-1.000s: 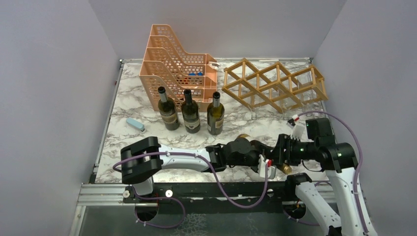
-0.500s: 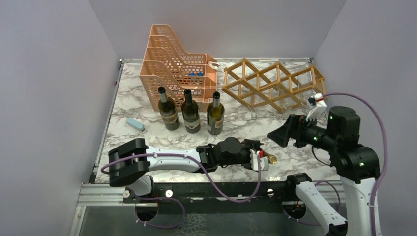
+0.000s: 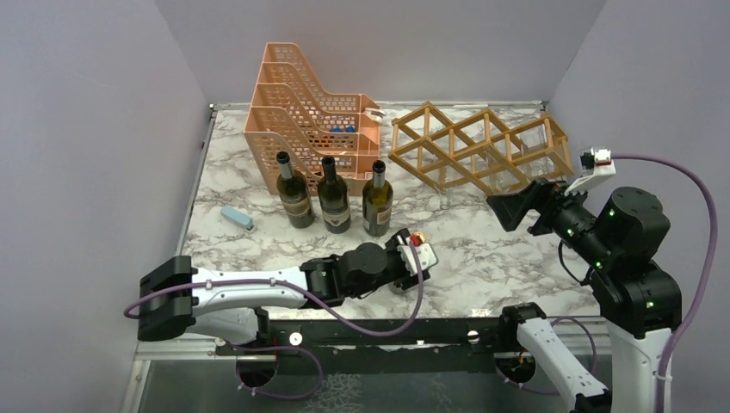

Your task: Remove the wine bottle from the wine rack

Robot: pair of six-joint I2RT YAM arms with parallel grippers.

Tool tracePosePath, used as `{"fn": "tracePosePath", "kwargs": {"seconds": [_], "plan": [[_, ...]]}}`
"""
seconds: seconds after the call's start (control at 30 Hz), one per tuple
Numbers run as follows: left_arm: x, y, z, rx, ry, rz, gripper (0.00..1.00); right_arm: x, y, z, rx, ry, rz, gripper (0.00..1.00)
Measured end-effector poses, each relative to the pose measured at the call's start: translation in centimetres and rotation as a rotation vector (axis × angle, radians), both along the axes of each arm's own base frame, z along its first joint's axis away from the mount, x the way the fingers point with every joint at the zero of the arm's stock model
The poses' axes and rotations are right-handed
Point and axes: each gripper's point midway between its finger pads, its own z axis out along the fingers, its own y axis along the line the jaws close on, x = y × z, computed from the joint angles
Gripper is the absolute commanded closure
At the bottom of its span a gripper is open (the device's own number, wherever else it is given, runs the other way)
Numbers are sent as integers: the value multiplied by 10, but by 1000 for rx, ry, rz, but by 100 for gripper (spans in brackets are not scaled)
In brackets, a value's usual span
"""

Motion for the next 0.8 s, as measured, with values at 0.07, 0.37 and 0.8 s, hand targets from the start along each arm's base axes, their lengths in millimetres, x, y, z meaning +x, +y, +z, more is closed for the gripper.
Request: {"fn": "tracePosePath", "kwargs": {"seconds": [0.07,0.37,0.8], "plan": [[2,13,0,-6,25,46,100,4,1,-7,-1,13,0,0],[31,77,8,7,54,315,100,14,4,-40,1,99,1,0],[98,208,14,-64,63,784,100,19,8,-52,15,124,11,0]]}}
